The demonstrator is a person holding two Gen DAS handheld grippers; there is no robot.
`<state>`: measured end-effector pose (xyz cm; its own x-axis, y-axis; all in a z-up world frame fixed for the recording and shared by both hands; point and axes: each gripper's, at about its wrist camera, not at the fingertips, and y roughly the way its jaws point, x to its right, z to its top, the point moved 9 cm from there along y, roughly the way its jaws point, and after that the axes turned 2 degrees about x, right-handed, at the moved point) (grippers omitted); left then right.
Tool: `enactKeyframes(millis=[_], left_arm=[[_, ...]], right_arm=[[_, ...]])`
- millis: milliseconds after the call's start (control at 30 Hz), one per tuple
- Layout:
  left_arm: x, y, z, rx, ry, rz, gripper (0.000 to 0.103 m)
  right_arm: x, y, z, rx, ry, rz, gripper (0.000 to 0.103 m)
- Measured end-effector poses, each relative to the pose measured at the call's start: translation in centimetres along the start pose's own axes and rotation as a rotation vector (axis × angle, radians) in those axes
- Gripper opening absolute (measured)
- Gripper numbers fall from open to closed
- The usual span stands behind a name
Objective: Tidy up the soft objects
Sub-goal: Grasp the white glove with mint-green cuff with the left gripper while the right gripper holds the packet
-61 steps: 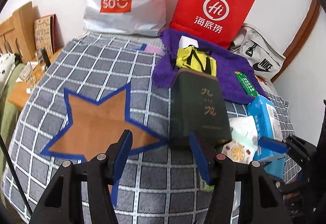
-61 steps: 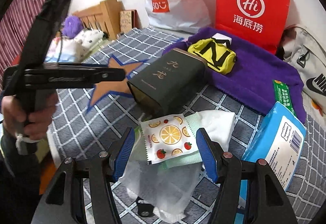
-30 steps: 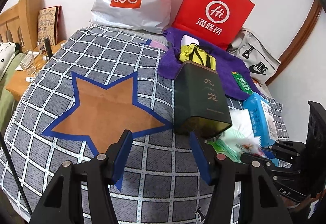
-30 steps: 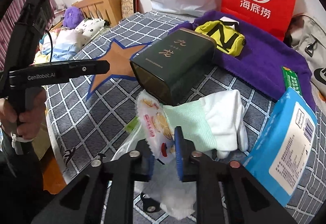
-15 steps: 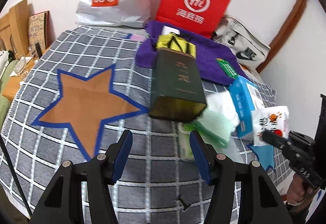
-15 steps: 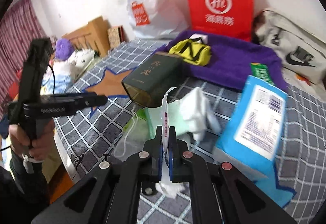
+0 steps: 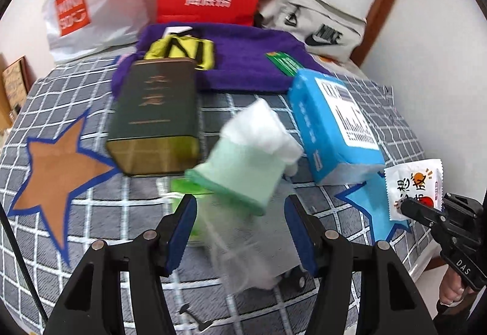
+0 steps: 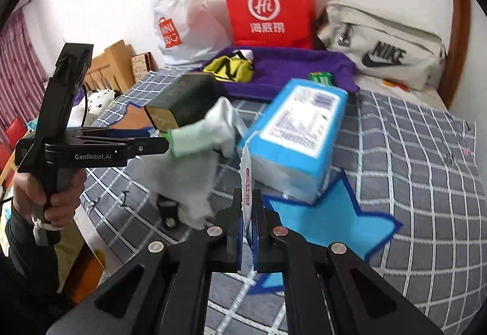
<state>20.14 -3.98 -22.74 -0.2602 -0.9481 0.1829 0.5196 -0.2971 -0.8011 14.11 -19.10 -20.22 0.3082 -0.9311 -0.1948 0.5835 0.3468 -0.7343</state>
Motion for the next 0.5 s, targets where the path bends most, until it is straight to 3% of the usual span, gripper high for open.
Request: enactKeyframes(millis=[500], left_arm=[[0.8, 4.1, 0.7, -0.020, 0.107, 0.132, 0.062]], right_arm=[[1.9, 3.6, -2.7, -0.063, 0.042, -0.021, 0.005]])
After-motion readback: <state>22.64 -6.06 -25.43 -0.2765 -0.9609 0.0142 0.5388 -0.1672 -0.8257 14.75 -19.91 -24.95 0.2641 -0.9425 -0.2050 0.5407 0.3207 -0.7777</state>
